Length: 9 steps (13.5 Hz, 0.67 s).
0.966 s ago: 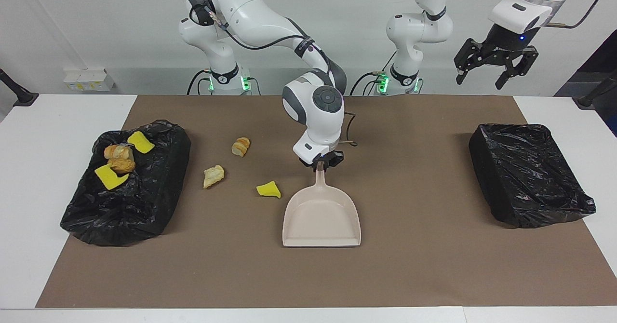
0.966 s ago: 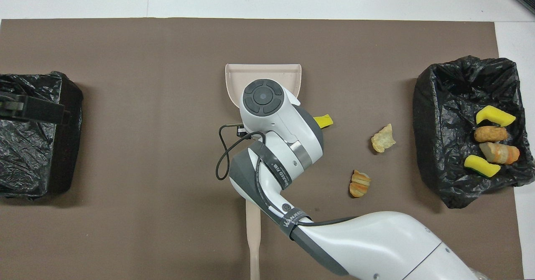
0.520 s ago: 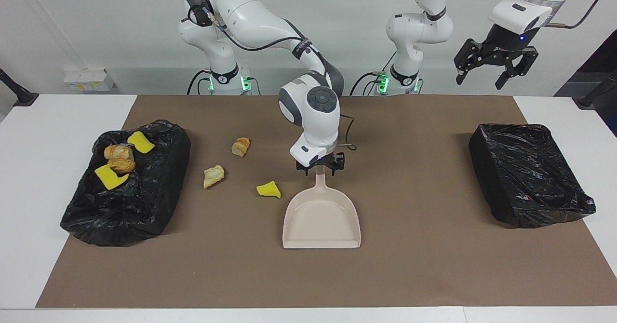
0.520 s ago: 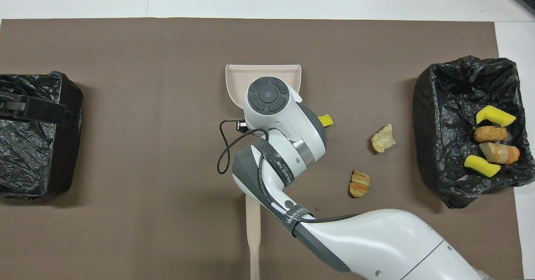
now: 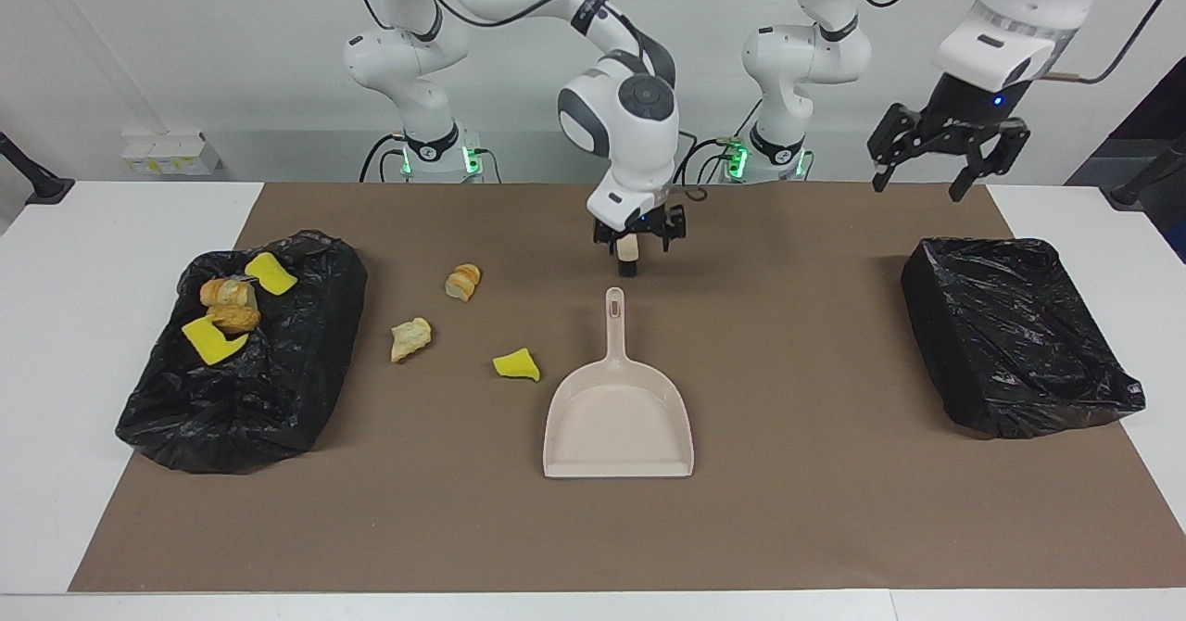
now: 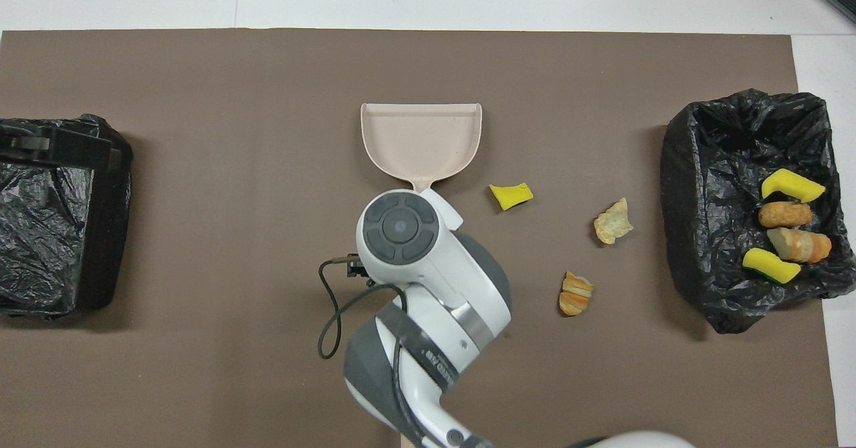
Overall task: Sweep and dump trash in bin
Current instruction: 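Bring the empty dustpan back to the table center with the right gripper, then grasp the dustpan with the left gripper while the right gripper grasps the brush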
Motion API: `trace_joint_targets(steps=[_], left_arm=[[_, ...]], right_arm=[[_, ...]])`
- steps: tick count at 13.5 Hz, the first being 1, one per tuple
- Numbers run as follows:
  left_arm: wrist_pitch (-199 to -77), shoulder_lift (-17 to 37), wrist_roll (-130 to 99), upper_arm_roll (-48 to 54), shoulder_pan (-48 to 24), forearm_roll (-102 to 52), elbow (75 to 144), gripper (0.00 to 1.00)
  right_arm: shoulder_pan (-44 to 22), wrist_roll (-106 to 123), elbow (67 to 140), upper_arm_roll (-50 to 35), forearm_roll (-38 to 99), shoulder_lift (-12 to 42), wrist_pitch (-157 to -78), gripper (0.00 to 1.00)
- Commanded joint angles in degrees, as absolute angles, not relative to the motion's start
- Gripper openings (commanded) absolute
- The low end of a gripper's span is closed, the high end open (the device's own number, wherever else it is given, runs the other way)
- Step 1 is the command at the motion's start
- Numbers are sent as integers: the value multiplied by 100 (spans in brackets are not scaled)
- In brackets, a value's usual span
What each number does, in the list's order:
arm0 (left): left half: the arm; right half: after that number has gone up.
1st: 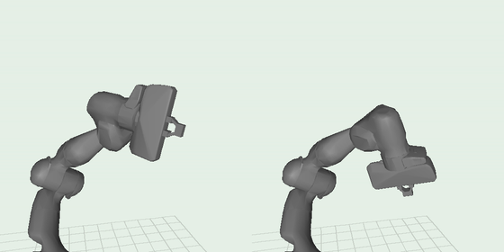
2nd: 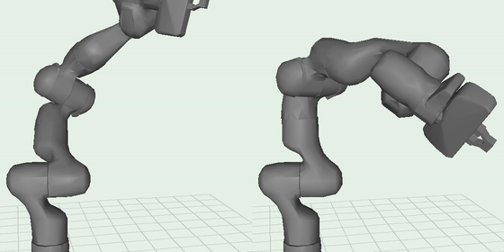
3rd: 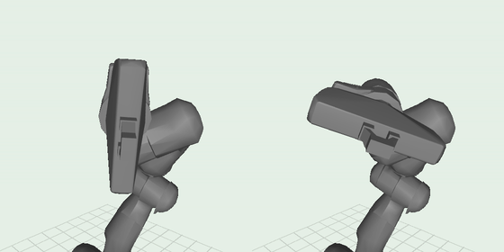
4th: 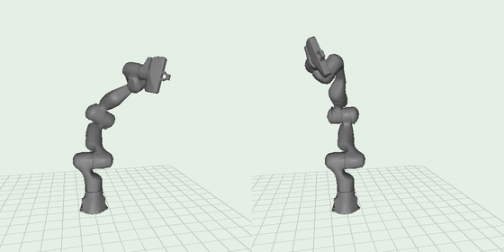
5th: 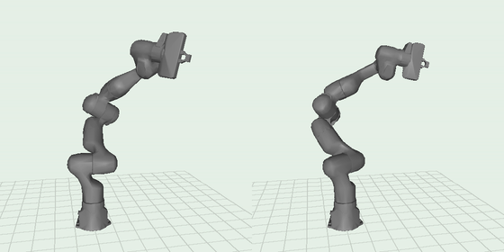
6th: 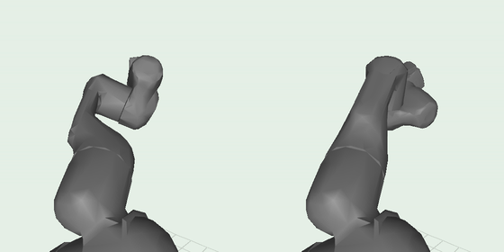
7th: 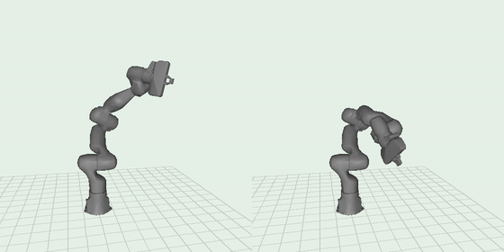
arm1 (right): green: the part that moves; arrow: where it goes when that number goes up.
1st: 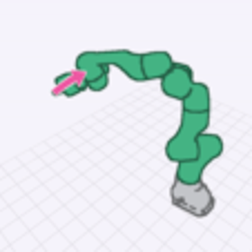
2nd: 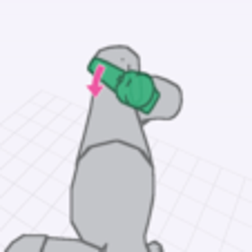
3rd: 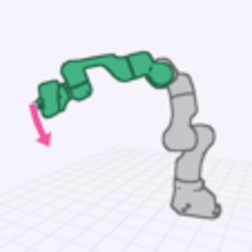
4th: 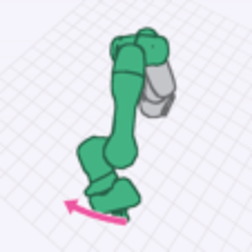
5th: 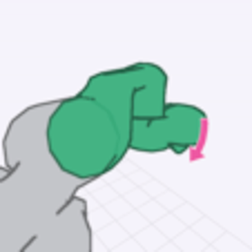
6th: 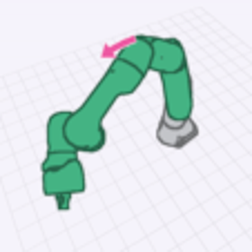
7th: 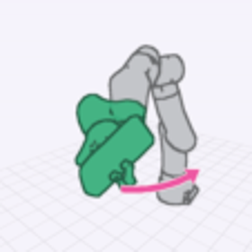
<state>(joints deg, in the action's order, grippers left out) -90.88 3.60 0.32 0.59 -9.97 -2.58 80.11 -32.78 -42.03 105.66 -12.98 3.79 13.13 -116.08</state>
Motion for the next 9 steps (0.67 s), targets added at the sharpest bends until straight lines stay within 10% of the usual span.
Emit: trace_joint_targets(steps=[1, 9], left_arm=[[-9675, 816, -438, -9, -1641, 9, 8059, 100], [-11494, 1439, -2307, 9, -3320, 323, 9413, 100]], right_arm=[[-3611, -4481, 11949, -1292, 650, 371, -12163, 100], [-4430, -5273, 13394, -1292, 1415, -185, -12981, 85]])
